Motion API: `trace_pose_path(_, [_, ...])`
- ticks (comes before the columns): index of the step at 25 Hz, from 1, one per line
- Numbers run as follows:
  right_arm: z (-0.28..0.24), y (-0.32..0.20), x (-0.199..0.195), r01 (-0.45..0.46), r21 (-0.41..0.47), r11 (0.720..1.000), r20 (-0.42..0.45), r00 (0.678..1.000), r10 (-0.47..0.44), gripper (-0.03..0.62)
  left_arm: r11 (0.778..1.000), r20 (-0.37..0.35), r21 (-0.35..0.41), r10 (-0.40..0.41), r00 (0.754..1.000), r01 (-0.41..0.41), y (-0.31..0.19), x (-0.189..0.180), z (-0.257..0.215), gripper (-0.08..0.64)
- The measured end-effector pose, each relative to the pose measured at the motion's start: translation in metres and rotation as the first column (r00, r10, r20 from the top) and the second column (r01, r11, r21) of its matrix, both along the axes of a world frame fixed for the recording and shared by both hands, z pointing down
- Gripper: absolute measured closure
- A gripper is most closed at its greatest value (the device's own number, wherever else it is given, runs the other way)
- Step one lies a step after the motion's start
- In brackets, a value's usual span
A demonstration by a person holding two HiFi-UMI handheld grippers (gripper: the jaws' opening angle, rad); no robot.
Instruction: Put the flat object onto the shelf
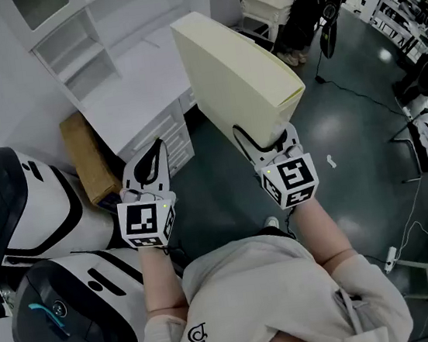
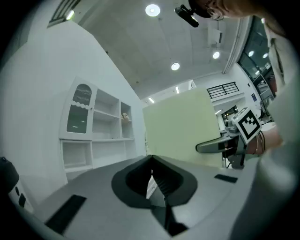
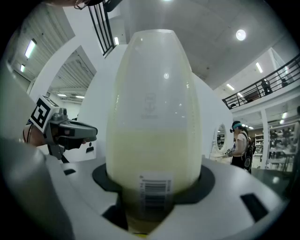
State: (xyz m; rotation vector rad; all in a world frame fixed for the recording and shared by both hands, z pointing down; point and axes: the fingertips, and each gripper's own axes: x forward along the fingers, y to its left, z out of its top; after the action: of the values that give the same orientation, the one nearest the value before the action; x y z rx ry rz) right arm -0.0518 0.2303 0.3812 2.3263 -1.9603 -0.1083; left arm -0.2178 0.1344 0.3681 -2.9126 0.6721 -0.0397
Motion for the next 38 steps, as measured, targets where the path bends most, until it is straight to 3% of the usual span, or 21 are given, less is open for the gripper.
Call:
trace_pose_path(16, [-0.003, 0.002, 0.006, -0.003, 0.017, 1.0, 0.024, 1.0, 0.003, 0.319, 1.0, -0.017, 0.009, -0.015, 1.0, 0.015, 0.0, 0.0, -0.004, 0.546])
trace_pose_path(26, [-0.004, -0.024, 0.022, 0.037, 0.026, 0.999, 0.027, 0.999, -0.038, 0.322, 0.997, -0.037, -0.015, -0.078, 0.996, 0.078, -0.022, 0.001, 0.002, 0.546])
trace_pose_path(33, [0.003, -0.069, 0.061, 0.116, 0.044, 0.992, 0.034, 0.992, -0.117, 0.322, 0.985, -0.03, 0.003, -0.172, 0.985, 0.172, -0.051, 0.027, 0.006, 0.546])
trace_pose_path(38, [0.0, -0.114, 0.11, 0.186, 0.06, 0.981, 0.057, 0.98, -0.189, 0.322, 0.968, -0.01, 0.016, -0.249, 0.969, 0.249, -0.079, 0.066, 0.003, 0.546])
